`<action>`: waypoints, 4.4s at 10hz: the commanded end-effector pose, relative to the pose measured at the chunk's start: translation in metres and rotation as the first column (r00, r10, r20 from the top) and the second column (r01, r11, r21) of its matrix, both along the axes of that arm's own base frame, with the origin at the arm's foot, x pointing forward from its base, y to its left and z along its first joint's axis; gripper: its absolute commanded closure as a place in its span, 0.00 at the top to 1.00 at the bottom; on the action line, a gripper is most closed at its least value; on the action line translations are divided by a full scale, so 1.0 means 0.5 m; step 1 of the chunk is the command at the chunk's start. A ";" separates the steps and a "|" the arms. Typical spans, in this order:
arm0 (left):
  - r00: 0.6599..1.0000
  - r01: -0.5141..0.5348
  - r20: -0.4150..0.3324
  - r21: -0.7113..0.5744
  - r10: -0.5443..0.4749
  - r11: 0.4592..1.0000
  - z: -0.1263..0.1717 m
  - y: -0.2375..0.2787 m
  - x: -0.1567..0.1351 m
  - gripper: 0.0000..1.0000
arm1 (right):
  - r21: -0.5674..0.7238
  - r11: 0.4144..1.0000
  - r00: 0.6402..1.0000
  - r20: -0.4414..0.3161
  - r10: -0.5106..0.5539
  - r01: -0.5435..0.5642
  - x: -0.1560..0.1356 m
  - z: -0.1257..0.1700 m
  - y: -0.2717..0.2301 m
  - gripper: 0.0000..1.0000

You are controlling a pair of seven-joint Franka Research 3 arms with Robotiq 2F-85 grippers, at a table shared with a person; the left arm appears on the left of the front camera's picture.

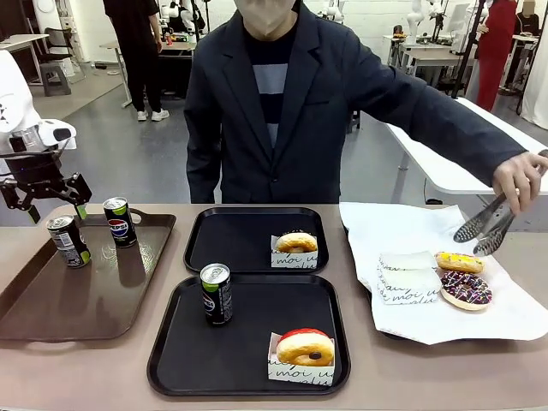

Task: Set up donuts and drinks on trays.
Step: Pick up one Pepsi coke from the Handle tray and place it on the Flat Tray without a Pepsi coke.

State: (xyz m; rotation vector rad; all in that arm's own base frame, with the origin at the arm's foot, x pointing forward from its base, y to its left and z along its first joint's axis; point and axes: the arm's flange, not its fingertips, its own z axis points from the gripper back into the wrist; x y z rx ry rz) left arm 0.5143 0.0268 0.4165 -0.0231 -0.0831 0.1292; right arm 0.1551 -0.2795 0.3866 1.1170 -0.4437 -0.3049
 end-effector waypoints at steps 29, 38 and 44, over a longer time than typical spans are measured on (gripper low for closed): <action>0.989 0.132 -0.062 -0.044 -0.135 0.990 0.123 -0.034 -0.200 0.00 | 0.009 1.000 1.000 0.028 -0.001 0.001 0.002 -0.002 0.002 1.00; 0.990 0.120 -0.073 -0.043 -0.123 0.992 0.134 -0.038 -0.230 0.58 | 0.009 1.000 1.000 0.028 -0.001 0.001 0.002 -0.002 0.002 1.00; 0.929 0.361 0.079 0.027 -0.362 0.932 0.181 -0.299 -0.119 0.58 | 0.009 1.000 1.000 0.028 -0.001 0.001 0.002 -0.002 0.002 1.00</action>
